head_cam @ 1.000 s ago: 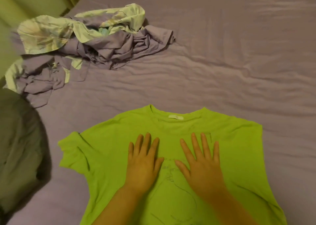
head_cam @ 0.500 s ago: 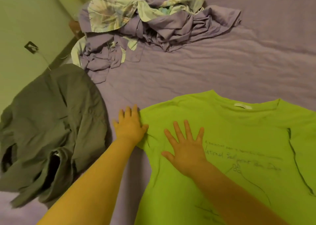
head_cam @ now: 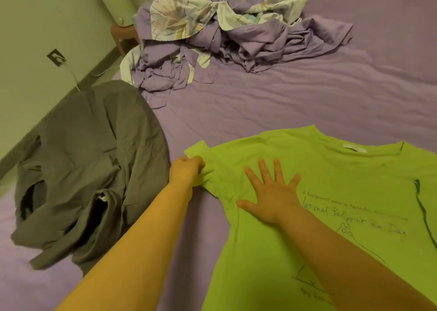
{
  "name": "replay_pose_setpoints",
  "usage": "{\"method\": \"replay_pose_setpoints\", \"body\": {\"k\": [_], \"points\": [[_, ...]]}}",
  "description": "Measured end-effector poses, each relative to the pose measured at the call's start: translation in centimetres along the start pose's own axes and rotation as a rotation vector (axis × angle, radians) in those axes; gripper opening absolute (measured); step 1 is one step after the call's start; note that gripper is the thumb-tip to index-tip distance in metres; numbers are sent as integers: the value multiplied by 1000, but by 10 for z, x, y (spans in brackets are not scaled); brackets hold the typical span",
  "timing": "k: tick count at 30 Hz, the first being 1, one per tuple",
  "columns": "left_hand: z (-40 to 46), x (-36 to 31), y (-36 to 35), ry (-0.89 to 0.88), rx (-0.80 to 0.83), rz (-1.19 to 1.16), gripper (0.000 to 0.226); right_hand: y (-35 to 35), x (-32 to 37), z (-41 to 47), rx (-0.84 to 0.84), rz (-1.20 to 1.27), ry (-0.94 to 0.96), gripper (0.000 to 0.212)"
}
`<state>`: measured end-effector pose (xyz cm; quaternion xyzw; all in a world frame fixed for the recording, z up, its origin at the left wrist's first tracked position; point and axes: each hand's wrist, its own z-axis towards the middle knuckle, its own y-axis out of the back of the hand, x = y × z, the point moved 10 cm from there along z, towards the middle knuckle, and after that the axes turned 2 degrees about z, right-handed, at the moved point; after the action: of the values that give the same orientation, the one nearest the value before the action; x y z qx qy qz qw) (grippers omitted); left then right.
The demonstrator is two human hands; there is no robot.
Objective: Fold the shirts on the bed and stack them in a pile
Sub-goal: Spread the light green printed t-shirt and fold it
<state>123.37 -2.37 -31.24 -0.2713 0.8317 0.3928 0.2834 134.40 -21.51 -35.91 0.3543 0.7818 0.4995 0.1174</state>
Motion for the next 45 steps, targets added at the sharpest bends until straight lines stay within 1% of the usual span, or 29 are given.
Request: {"method": "replay_pose_setpoints", "body": {"k": [2,3,5,7,8,11,12,13,14,16,19,22,23,24,26,29,31,33,34,36,37,39,42,45], "points": [[-7,-5,6,-38,-15,-88,19,1,-2,-4,4,5,7,89],[-10,-9,7,-84,-10,-105,19,2,-3,-7,-4,18,13,89],[-20,-23,8,-199,4,-90,22,5,-7,-14,-32,71,16,89],[-38,-43,1,-322,53,-62,20,8,-10,-21,-64,138,9,89],[-48,-54,-7,-392,101,-40,20,10,-11,-25,-83,169,4,88],[-88,-85,-54,-564,356,52,29,13,-19,-37,-165,225,-44,84],[-98,-89,-71,-622,412,108,30,11,-24,-41,-193,226,-69,84],[-106,-91,-83,-691,409,180,29,9,-30,-45,-220,216,-104,85],[-107,-92,-91,-768,357,249,34,6,-39,-51,-253,200,-146,88],[-105,-83,-103,-863,259,392,51,-3,-56,-63,-303,167,-221,87],[-98,-46,-137,-909,243,788,59,-17,-72,-80,-344,167,-284,82],[-100,-10,-167,-947,202,1089,52,-20,-70,-86,-428,126,-224,72],[-102,-3,-172,-938,187,1151,57,-21,-69,-86,-444,100,-203,69],[-99,7,-177,-912,190,1171,63,-23,-68,-86,-458,76,-186,67],[-92,16,-182,-930,138,1171,64,-29,-68,-84,-477,57,-171,67],[-91,14,-184,-928,157,1189,70,-28,-69,-83,-493,28,-177,68],[-96,14,-181,-852,170,1204,69,-30,-70,-90,-474,17,-180,68],[-110,19,-173,-782,139,1193,63,-36,-75,-109,-456,26,-192,68],[-122,26,-167,-784,111,1197,62,-42,-78,-122,-451,22,-193,68],[-157,41,-156,-867,54,1185,59,-56,-80,-151,-417,2,-172,69],[-174,54,-155,-924,83,1183,58,-63,-80,-166,-403,-8,-155,70],[-209,83,-155,-971,188,1205,58,-73,-82,-192,-378,-17,-147,71],[-259,117,-155,-1009,307,1237,54,-85,-79,-229,-330,3,-160,73],[-295,148,-151,-995,357,1273,52,-102,-68,-267,-276,29,-143,72]]}}
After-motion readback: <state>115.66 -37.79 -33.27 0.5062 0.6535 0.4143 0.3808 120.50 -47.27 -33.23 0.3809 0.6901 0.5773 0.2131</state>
